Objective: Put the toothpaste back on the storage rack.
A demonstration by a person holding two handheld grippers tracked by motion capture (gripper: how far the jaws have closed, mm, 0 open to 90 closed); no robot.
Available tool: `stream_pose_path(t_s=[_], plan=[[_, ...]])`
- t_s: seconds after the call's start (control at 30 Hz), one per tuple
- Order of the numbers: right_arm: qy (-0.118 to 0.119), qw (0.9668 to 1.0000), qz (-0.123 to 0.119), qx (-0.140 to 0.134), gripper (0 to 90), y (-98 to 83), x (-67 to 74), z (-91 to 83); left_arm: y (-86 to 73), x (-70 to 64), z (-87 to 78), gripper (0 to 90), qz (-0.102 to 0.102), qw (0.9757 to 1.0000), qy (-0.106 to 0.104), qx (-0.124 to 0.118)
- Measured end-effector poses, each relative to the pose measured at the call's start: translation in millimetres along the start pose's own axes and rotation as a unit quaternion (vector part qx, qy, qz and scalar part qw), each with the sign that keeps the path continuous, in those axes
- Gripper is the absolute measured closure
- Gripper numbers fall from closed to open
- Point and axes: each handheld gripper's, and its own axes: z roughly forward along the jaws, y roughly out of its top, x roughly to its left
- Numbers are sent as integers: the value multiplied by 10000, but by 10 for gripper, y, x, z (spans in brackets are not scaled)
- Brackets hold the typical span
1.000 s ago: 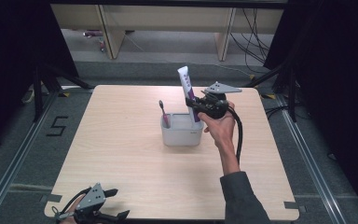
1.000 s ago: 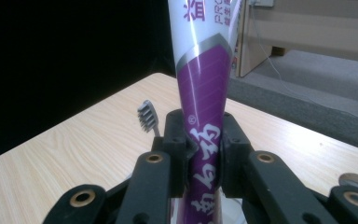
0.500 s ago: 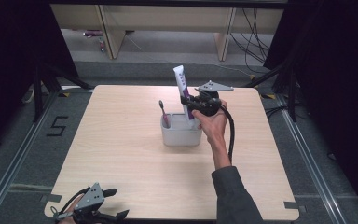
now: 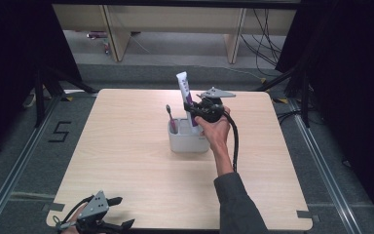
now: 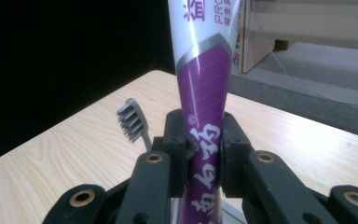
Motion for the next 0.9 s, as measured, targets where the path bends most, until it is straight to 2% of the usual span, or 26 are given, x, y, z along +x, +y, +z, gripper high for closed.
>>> stream_pose_path(t_s=[0.03, 0.07, 0.1, 0.13, 0.17, 0.2, 0.23, 0.27, 0.3, 0.33, 0.37, 0.4, 0.43, 0.47, 0.5, 0.53, 0.63, 0.7, 0.8, 0.83, 0.87, 0.9], plan=[[10, 10000, -59, -55, 768, -10, -12, 22, 1, 1, -2, 159, -2, 10000, 4, -1], [0, 10000, -27, 7, 767, -15, -13, 24, 0, -11, -3, 159, -45, 10000, 52, -32], [-39, 10000, -20, -31, 767, -23, -15, 31, 1, 2, -14, 159, 47, 9999, 83, 43], [-67, 10000, 28, -3, 768, -25, -10, 31, 5, 5, -15, 159, 47, 10000, 41, 23], [-86, 10000, -21, -32, 768, -31, -23, 37, 5, -9, -8, 159, -47, 10000, 13, -62], [-65, 10000, 71, 9, 768, -42, -20, 42, 5, -9, -6, 159, -57, 10000, 19, -69], [-80, 10000, -20, -47, 767, -56, -40, 53, 4, -9, -6, 159, -58, 10000, 23, -53], [-95, 10000, 11, -19, 768, -64, -38, 50, 4, -1, -9, 159, 2, 10000, 20, -29], [-47, 9999, 160, 7, 768, -78, -28, 52, 4, -1, -9, 159, 0, 10000, 26, -32], [-86, 10000, 38, -11, 768, -89, -45, 61, 4, -6, -9, 159, -44, 10000, 45, -37], [-99, 9999, 55, -50, 767, -104, -48, 68, 4, -3, -4, 159, -41, 9999, 90, -101], [-118, 9999, 110, -15, 767, -121, -49, 70, 3, -5, -5, 159, -59, 9999, 72, -83], [-130, 9999, 29, -24, 767, -132, -61, 75, 4, -7, -8, 159, -66, 9999, 62, -52], [-145, 9998, 104, -18, 767, -148, -49, 81, 2, -10, -6, 159, -75, 9999, 54, -48], [-110, 9999, 6, -69, 767, -157, -64, 90, 1, -12, -1, 159, -104, 9999, 51, -49], [-84, 9999, 143, -46, 767, -168, -53, 88, -4, -13, 9, 159, -129, 9999, 49, -99], [-128, 9998, 61, -141, 767, -195, -68, 87, -7, -19, 12, 159, -133, 9998, 39, -105], [-109, 9998, 176, -68, 767, -212, -60, 82, -2, -13, 9, 159, -95, 9999, 1, -98], [-87, 9998, 194, -43, 767, -246, -55, 88, -5, -5, 8, 159, -131, 9998, 5, -123], [-124, 9998, 77, -98, 767, -259, -66, 95, -6, -6, 6, 159, -131, 9999, 31, -107], [-94, 9997, 196, -89, 767, -273, -45, 99, -5, -3, 5, 159, -122, 9999, 8, -102], [-97, 9998, 172, -99, 766, -287, -50, 110, 0, 3, -1, 159, -92, 9999, 11, -73]])
